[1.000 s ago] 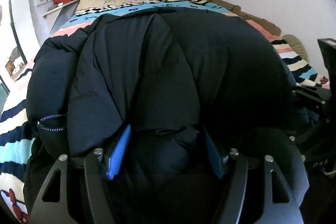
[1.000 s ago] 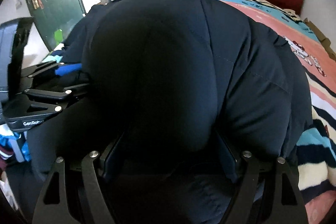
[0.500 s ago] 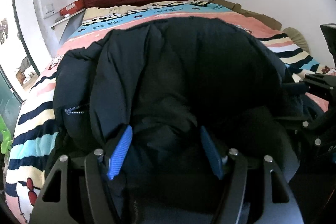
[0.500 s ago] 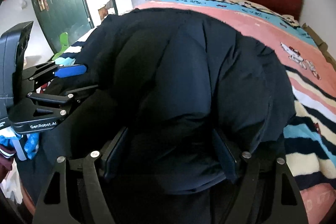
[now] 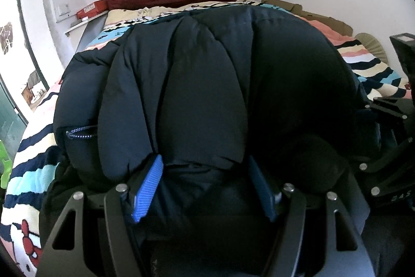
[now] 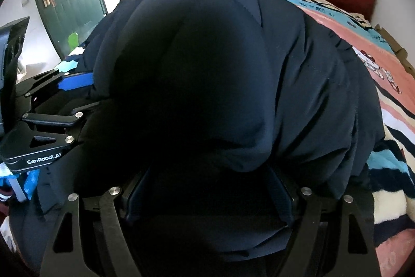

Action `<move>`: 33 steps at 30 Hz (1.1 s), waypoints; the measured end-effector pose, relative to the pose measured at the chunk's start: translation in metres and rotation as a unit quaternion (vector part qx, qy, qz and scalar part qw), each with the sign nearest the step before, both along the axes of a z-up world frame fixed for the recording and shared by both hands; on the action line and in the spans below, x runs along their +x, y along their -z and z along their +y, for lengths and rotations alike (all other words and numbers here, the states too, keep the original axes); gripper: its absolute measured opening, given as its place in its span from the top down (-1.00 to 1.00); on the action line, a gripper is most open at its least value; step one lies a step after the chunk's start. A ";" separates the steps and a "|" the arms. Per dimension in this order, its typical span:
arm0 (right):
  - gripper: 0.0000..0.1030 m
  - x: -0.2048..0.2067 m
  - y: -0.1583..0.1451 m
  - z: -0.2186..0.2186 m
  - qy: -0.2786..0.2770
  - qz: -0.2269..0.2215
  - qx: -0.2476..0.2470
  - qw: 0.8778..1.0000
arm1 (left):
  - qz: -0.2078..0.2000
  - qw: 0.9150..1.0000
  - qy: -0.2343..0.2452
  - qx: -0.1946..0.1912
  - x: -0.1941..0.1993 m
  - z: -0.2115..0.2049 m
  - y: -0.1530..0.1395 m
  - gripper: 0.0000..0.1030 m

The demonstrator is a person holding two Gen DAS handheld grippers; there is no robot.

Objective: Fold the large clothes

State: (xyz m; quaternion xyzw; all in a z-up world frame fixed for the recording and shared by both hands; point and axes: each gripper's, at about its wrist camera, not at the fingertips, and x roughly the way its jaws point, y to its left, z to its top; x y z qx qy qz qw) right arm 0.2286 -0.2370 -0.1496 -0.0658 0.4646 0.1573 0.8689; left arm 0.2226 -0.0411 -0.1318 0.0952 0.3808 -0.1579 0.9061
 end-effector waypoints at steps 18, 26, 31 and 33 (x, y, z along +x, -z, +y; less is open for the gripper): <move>-0.57 0.020 0.015 -0.002 0.010 0.011 0.007 1.000 | 0.010 1.000 -0.005 0.005 0.012 -0.007 0.008 -0.27; -0.56 0.007 0.006 0.007 0.024 0.012 -0.025 0.999 | 0.014 0.999 -0.008 0.033 0.007 -0.012 -0.003 -0.27; -0.57 -0.021 -0.025 0.003 0.036 -0.007 -0.006 0.999 | 0.009 1.000 0.001 0.006 -0.022 0.003 -0.032 -0.27; -0.57 -0.033 -0.034 -0.002 0.041 -0.015 0.000 0.999 | 0.000 1.000 0.007 0.005 -0.036 0.008 -0.042 -0.27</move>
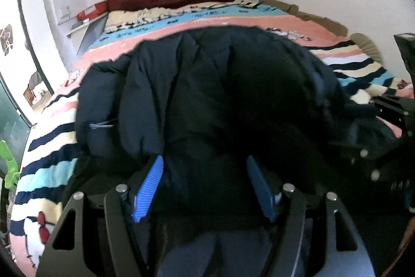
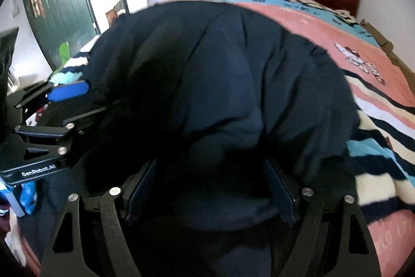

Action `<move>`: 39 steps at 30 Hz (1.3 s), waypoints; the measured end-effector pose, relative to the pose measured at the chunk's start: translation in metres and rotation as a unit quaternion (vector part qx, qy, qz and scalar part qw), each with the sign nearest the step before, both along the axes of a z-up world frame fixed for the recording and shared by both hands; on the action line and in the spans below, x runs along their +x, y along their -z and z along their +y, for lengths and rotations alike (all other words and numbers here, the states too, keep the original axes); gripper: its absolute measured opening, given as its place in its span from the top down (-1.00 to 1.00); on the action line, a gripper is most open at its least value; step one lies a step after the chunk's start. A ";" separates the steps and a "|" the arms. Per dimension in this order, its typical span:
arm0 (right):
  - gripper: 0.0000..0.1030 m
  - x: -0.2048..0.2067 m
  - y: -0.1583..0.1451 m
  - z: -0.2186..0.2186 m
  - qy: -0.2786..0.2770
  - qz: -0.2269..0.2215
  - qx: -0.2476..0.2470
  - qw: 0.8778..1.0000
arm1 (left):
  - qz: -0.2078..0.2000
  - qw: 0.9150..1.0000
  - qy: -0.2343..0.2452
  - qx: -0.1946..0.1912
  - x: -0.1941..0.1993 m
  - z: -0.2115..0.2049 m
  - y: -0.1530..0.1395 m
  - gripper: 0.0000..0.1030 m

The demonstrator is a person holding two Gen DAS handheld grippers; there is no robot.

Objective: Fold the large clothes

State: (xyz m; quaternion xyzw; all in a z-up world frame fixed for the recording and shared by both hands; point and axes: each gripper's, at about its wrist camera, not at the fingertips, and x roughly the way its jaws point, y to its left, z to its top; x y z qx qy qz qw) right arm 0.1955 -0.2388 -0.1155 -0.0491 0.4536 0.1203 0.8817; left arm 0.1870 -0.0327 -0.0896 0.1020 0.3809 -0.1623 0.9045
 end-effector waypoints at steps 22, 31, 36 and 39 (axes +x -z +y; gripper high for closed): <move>-0.72 -0.167 -0.047 -0.151 0.192 -0.018 0.018 0.981 | 0.041 0.994 -0.103 -0.022 -0.134 0.170 -0.002 -0.27; -0.79 -0.183 -0.028 -0.172 0.224 0.006 0.053 0.973 | 0.073 0.976 -0.170 -0.114 -0.137 0.226 0.005 -0.28; -0.80 -0.176 -0.001 -0.162 0.206 0.043 0.085 0.974 | 0.119 0.963 -0.172 -0.168 -0.131 0.229 0.032 -0.28; -0.80 -0.173 0.013 -0.160 0.201 0.061 0.108 0.972 | 0.144 0.952 -0.170 -0.208 -0.125 0.231 0.050 -0.28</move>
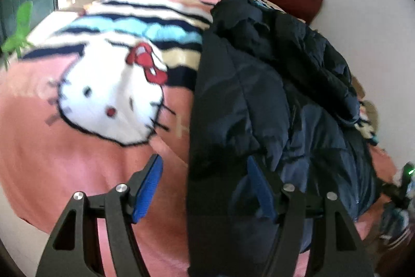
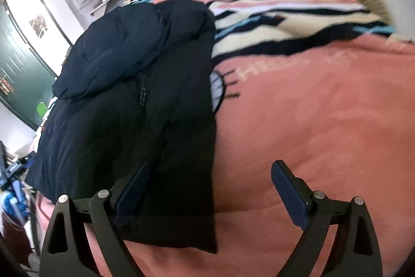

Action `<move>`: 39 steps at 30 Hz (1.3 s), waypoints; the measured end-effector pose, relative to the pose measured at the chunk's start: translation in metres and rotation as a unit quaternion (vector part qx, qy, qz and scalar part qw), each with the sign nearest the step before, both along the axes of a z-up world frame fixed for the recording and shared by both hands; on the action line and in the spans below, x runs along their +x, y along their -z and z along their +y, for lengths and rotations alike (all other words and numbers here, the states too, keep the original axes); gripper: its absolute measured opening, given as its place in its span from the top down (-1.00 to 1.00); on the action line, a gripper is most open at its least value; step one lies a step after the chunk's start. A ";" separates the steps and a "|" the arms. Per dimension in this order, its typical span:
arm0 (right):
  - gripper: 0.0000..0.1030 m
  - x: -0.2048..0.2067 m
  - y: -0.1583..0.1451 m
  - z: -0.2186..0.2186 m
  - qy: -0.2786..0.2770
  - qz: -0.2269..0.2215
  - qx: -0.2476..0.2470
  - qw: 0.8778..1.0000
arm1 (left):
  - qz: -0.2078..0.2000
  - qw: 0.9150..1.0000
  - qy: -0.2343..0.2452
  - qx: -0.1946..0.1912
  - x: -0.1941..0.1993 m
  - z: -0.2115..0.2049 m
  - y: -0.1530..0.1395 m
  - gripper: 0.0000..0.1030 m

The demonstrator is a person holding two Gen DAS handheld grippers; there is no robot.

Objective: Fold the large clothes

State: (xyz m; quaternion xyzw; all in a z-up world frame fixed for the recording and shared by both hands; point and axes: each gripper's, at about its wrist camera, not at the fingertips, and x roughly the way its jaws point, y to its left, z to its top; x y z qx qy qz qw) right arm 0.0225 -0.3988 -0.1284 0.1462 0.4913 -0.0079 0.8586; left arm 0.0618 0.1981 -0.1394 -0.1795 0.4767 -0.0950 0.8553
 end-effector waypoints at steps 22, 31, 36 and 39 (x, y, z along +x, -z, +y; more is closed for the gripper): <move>-0.82 0.016 0.035 0.020 -0.060 0.036 0.122 0.990 | 0.050 0.980 0.053 -0.185 -0.016 -0.021 0.032 -0.28; -0.16 0.008 0.038 0.015 -0.069 0.033 0.186 0.979 | 0.029 0.978 0.050 -0.198 -0.023 -0.024 0.029 -0.24; 0.03 0.006 0.050 0.015 -0.061 0.039 0.217 0.973 | 0.021 0.980 0.052 -0.192 -0.029 -0.030 0.025 -0.20; 0.40 0.006 0.047 0.020 -0.067 0.031 0.218 0.973 | 0.011 0.981 0.064 -0.183 -0.032 -0.036 0.017 0.05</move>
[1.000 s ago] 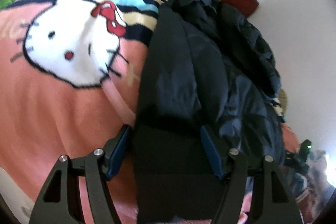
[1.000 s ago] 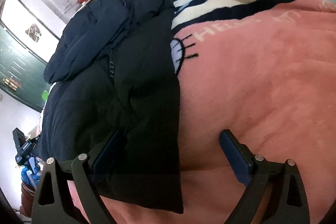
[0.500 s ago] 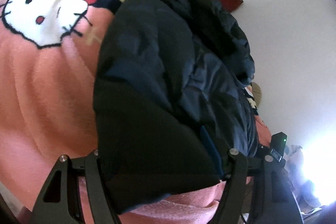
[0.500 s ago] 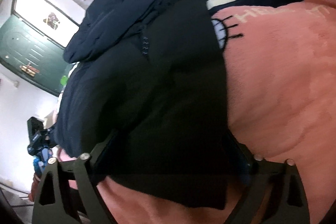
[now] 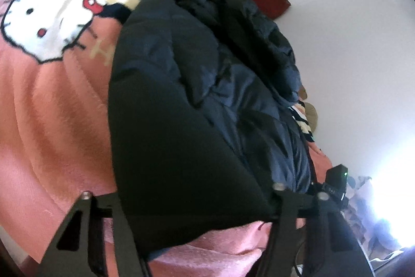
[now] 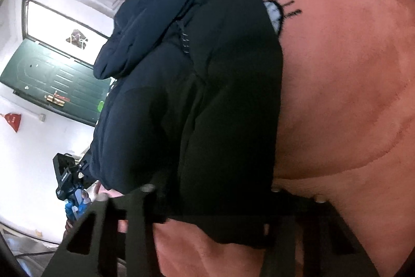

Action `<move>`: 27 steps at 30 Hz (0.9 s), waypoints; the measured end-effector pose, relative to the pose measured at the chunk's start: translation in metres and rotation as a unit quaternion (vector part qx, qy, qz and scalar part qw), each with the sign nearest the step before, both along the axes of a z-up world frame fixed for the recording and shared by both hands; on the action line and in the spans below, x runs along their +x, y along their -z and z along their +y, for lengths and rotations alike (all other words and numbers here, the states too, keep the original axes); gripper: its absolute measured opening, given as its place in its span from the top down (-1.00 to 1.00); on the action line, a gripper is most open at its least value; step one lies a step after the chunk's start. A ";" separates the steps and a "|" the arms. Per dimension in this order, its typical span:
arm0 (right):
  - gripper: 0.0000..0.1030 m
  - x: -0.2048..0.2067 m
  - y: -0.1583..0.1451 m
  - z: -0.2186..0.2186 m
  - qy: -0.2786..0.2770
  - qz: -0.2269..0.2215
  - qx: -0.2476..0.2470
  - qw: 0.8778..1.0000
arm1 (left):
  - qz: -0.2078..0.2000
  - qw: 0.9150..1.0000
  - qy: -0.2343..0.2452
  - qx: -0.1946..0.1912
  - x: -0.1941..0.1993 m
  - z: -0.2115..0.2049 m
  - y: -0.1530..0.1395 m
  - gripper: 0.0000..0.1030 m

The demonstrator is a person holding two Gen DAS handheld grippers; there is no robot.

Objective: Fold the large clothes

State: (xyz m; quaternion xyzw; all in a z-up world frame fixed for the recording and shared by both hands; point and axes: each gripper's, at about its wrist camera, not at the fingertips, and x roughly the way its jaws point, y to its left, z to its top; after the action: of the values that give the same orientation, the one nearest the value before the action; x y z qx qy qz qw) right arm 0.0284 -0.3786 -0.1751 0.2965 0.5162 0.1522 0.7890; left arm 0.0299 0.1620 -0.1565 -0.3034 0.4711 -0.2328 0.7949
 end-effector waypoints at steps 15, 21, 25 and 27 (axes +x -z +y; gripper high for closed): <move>0.68 0.012 -0.065 0.001 0.004 -0.140 -0.010 0.990 | -0.083 0.996 0.006 -0.039 0.012 0.000 -0.084 0.51; 0.68 0.037 -0.098 -0.024 0.031 -0.189 0.046 0.980 | -0.116 0.990 0.013 -0.080 0.041 0.007 -0.131 0.51; 0.67 0.066 -0.114 -0.037 0.047 -0.201 0.080 0.975 | -0.124 0.987 0.014 -0.105 0.073 0.002 -0.159 0.51; 0.67 0.086 -0.122 -0.043 0.059 -0.204 0.092 0.973 | -0.129 0.986 0.012 -0.105 0.095 -0.002 -0.173 0.51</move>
State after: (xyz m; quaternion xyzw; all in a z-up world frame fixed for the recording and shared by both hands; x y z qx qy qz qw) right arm 0.1147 -0.4213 -0.0530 0.3600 0.3104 0.2096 0.8545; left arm 0.1250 0.1604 0.0168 -0.3469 0.3410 -0.3283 0.8097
